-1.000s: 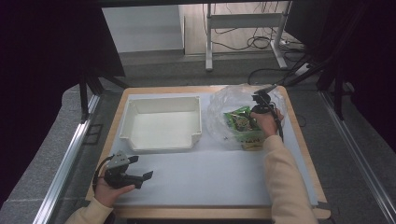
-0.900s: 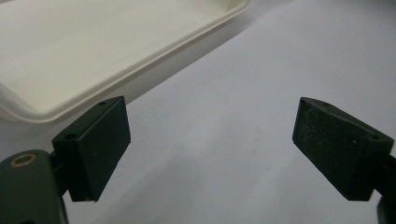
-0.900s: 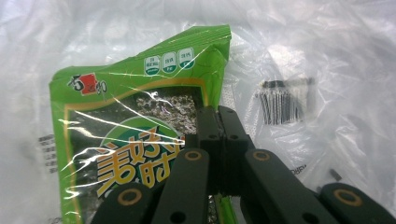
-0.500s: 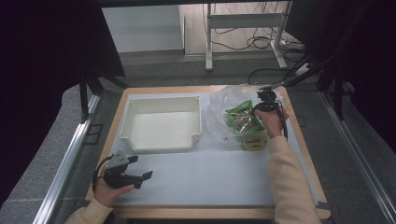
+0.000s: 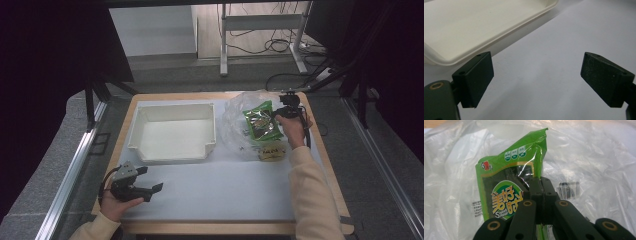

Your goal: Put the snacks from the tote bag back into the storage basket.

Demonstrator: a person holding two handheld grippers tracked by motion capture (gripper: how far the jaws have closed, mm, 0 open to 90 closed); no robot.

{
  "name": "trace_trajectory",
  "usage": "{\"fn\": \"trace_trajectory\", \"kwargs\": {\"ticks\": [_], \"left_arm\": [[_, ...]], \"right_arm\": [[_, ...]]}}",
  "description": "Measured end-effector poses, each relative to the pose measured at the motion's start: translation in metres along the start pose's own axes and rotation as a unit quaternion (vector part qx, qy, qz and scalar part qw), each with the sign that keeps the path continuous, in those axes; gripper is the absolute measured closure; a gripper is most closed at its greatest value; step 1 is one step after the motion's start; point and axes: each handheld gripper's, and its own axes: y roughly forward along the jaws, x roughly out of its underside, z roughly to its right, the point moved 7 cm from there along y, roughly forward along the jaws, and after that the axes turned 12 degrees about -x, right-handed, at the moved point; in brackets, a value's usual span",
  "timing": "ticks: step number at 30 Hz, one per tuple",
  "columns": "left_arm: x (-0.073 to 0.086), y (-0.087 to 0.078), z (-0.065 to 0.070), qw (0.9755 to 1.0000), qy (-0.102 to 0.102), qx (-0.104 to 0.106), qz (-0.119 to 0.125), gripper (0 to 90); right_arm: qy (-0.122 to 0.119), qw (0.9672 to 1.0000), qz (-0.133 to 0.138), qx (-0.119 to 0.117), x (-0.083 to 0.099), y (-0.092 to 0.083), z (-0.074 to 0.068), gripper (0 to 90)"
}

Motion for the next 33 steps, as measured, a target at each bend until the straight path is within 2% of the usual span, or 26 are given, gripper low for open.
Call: {"fn": "trace_trajectory", "kwargs": {"ticks": [15,24,33], "left_arm": [[0.0,-0.001,0.0,1.0,-0.001,-0.001,0.002,11.3],[0.0,-0.001,0.001,1.0,0.001,-0.002,0.001,11.3],[0.0,-0.001,0.002,1.0,0.004,-0.002,0.0,11.3]], "right_arm": [[-0.01,0.9988,0.048,-0.006,-0.009,-0.022,-0.003,89.5],[-0.012,0.9969,0.077,-0.01,-0.014,-0.035,-0.006,89.5],[-0.015,0.9951,0.095,-0.02,-0.016,-0.041,-0.012,89.6]]}}
